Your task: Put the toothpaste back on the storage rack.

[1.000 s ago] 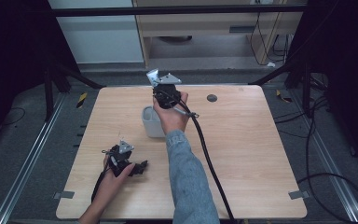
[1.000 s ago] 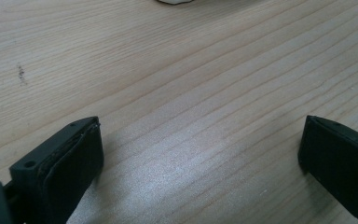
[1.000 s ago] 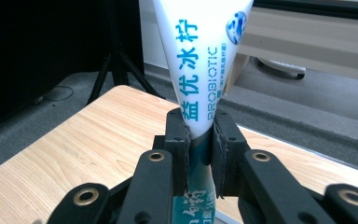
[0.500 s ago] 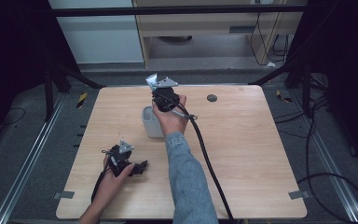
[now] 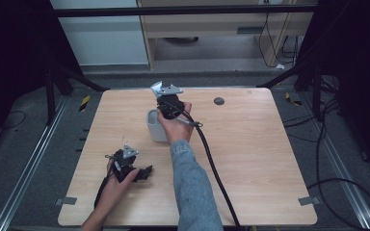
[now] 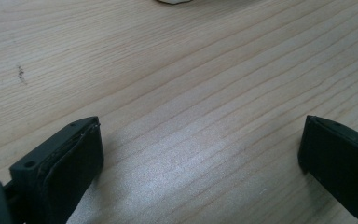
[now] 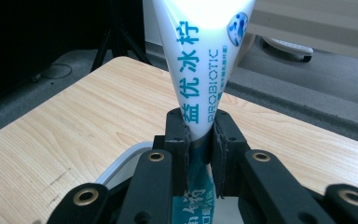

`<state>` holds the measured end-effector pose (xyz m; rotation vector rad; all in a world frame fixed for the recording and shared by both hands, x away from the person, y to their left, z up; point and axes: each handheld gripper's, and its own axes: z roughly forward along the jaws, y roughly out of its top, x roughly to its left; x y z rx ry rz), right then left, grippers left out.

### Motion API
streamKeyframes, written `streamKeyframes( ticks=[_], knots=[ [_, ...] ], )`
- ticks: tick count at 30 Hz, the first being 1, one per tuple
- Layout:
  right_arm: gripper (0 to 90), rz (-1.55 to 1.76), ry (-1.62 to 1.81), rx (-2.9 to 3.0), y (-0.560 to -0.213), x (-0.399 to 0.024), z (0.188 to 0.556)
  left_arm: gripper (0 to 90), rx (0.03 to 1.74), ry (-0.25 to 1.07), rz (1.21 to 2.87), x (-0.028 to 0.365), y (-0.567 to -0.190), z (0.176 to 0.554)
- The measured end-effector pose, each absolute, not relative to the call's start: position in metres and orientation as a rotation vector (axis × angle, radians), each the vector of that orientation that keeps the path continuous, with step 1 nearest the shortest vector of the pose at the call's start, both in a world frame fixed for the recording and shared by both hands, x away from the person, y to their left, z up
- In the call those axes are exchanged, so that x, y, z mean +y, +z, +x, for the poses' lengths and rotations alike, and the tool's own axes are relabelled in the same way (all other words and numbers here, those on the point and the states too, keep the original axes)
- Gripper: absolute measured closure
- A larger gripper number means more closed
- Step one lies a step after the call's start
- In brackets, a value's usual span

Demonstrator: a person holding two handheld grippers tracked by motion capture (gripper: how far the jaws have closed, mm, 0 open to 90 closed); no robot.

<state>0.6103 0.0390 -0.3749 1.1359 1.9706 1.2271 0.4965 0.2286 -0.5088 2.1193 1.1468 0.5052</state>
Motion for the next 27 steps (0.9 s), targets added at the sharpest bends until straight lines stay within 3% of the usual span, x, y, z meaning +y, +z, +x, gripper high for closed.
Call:
streamKeyframes(
  ticks=[27],
  knots=[
    [78.4, 1.141, 1.176, 2.012, -0.389, 0.04, 0.607, 0.0, 1.145, 0.505, 2.12, 0.229, -0.509, 0.497]
  ],
)
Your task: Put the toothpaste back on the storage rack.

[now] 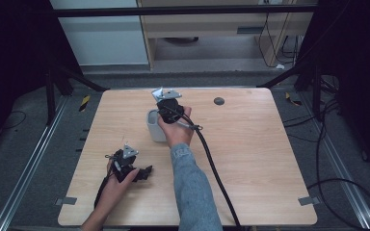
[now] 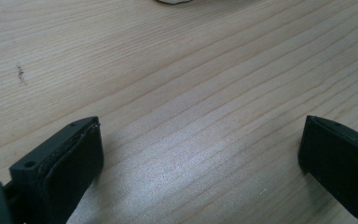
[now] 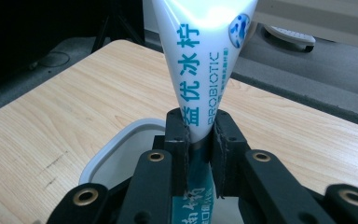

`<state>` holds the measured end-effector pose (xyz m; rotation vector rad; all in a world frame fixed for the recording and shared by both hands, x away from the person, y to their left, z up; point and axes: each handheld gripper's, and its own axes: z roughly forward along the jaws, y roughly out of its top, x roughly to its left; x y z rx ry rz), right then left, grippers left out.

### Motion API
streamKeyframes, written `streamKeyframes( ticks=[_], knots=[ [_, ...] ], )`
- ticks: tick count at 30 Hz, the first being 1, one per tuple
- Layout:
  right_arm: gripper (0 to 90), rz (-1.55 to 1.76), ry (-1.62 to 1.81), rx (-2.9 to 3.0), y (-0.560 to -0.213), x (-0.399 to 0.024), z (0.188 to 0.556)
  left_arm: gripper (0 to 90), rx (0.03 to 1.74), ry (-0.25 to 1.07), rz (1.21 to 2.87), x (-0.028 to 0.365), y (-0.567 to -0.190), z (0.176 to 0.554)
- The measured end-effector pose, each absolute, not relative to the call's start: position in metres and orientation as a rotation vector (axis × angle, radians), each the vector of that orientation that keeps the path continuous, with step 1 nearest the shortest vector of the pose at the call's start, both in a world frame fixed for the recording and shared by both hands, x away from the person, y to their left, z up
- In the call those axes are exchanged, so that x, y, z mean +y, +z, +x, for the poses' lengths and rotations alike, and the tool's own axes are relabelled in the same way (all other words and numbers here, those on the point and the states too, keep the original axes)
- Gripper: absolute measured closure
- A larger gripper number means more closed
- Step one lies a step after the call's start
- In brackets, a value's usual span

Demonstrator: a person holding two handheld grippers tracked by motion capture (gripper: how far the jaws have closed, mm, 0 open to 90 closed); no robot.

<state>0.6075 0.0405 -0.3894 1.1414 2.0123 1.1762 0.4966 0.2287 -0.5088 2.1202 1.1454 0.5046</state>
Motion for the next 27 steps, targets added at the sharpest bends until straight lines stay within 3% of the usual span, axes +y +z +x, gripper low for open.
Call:
streamKeyframes(
  ticks=[27],
  knots=[
    [78.4, 1.146, 1.132, 2.041, -0.3954, 0.0436, 0.6073, 0.0, 1.145, 0.504, 2.12, 0.2288, -0.5087, 0.4966]
  ],
)
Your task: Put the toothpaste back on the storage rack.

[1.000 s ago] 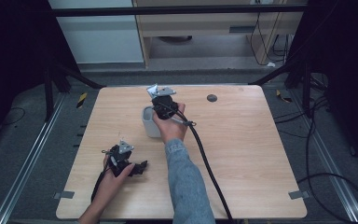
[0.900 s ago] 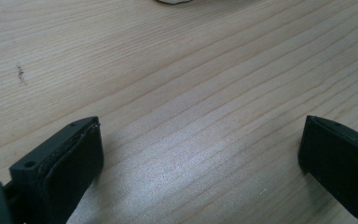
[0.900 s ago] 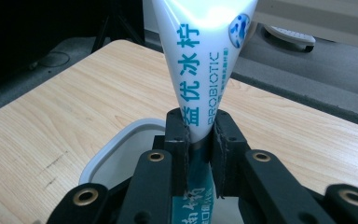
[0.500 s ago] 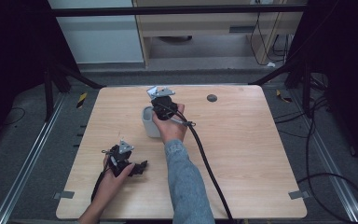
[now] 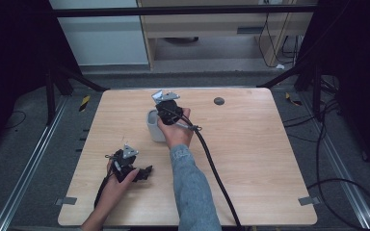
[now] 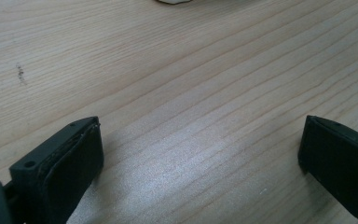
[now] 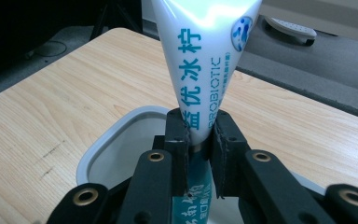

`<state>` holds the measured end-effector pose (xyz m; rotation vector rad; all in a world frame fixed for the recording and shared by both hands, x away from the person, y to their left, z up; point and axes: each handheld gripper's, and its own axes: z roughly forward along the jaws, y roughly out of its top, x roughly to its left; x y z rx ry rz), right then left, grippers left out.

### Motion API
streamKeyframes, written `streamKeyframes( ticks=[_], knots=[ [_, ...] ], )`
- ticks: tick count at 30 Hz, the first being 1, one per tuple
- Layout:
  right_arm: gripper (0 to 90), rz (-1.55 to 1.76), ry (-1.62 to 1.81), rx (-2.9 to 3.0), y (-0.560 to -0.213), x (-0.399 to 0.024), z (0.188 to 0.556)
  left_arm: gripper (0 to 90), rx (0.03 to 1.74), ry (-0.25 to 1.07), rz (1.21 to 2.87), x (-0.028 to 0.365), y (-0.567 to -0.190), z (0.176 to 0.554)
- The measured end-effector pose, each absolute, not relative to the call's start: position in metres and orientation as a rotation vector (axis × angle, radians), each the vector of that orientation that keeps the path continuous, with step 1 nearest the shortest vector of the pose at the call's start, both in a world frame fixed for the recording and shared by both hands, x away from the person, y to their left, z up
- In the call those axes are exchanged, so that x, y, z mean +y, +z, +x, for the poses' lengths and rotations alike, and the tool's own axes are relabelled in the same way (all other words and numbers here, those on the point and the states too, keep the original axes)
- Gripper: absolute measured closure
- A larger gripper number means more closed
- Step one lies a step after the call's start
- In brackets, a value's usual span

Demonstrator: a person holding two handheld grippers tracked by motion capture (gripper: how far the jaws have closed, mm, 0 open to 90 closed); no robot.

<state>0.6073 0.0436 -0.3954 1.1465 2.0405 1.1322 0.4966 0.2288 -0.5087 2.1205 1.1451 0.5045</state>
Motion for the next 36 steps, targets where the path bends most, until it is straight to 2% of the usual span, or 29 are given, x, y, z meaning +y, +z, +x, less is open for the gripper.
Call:
streamKeyframes(
  ticks=[36],
  knots=[
    [77.2, 1.167, 1.089, 2.076, -0.4023, 0.0472, 0.6085, 0.0, 1.146, 0.504, 2.12, 0.2287, -0.5087, 0.4966]
  ],
)
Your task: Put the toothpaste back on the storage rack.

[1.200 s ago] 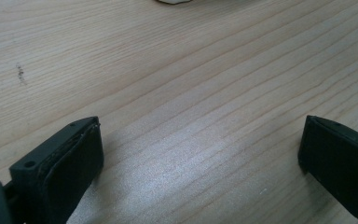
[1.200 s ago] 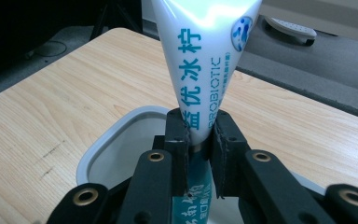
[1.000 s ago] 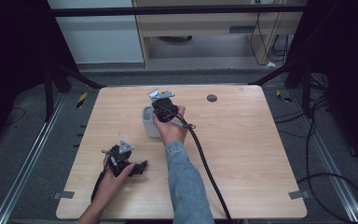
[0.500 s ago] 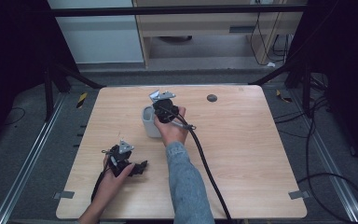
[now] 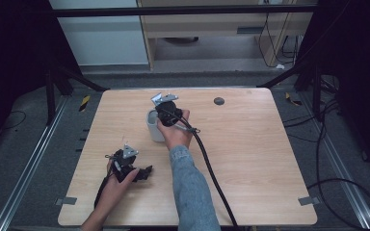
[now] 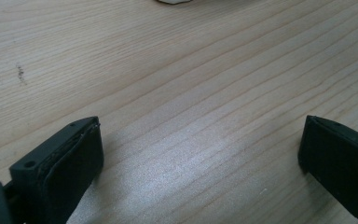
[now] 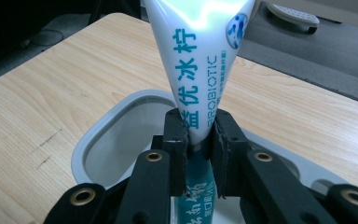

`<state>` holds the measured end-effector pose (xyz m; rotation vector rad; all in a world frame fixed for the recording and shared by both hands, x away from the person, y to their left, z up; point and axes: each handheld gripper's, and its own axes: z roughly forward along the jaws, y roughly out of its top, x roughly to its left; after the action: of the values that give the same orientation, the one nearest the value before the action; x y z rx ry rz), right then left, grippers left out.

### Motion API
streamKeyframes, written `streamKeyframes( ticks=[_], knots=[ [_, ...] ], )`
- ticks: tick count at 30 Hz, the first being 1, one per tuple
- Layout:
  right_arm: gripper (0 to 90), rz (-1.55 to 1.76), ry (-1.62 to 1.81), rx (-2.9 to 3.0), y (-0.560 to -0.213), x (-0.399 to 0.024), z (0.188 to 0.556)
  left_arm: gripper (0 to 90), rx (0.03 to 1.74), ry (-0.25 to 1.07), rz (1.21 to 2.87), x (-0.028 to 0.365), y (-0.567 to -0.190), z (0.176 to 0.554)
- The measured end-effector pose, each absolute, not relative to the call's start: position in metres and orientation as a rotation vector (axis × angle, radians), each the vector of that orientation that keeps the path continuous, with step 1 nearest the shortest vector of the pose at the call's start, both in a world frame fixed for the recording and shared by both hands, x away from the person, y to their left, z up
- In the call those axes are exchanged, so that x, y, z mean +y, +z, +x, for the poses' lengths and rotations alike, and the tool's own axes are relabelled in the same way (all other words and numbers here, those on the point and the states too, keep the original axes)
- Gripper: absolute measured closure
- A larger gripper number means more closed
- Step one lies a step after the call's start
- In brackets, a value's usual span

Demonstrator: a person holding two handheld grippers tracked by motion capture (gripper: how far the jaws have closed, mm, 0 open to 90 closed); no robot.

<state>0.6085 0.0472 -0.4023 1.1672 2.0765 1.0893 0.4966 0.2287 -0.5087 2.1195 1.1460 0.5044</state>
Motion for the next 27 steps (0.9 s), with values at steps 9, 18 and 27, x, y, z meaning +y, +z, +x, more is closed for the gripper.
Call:
streamKeyframes(
  ticks=[9, 18, 27],
  knots=[
    [77.1, 1.173, 1.082, 2.083, -0.4018, 0.0483, 0.6102, 0.0, 1.144, 0.504, 2.121, 0.2288, -0.5088, 0.4967],
    [76.2, 1.174, 1.082, 2.088, -0.4014, 0.0474, 0.6102, 0.0, 1.143, 0.504, 2.121, 0.2288, -0.5088, 0.4968],
    [73.8, 1.183, 1.083, 2.085, -0.3991, 0.0429, 0.607, 0.0, 1.143, 0.504, 2.121, 0.2288, -0.5088, 0.4968]
  ],
)
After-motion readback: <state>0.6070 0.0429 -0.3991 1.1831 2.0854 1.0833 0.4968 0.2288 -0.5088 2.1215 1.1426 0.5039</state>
